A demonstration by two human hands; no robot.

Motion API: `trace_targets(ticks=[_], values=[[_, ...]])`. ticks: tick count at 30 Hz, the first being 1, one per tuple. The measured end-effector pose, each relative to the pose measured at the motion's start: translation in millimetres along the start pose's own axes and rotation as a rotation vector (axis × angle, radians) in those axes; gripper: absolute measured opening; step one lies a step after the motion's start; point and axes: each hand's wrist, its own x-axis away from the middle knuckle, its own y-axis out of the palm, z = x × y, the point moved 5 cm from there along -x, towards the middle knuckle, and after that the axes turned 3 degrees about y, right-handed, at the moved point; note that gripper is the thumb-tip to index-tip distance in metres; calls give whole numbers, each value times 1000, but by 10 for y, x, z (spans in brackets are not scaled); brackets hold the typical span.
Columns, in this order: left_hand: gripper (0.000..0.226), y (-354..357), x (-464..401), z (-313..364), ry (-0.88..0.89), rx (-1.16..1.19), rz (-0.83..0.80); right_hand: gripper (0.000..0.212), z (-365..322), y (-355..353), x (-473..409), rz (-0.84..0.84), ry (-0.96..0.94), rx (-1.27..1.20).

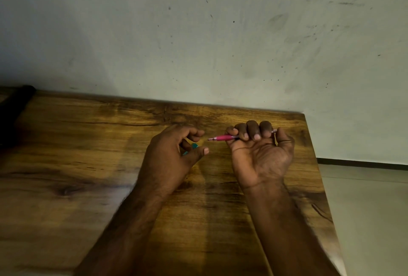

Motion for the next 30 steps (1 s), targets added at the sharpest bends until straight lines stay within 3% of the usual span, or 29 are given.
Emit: trace_targets(ticks=[10,21,25,30], values=[[36,1,-8,-7,1,-10,-3,45,23,11,-11,-14,41,-12],[36,9,-12,-31,-2,6,1,44,25,-2,-12,3,39,-5],[36,8,-12,-34,-5,5,1,35,17,8,-7,2,22,18],[36,13,-10,-38,-18,5,-1,43,23,0,-14,2,38,-9]])
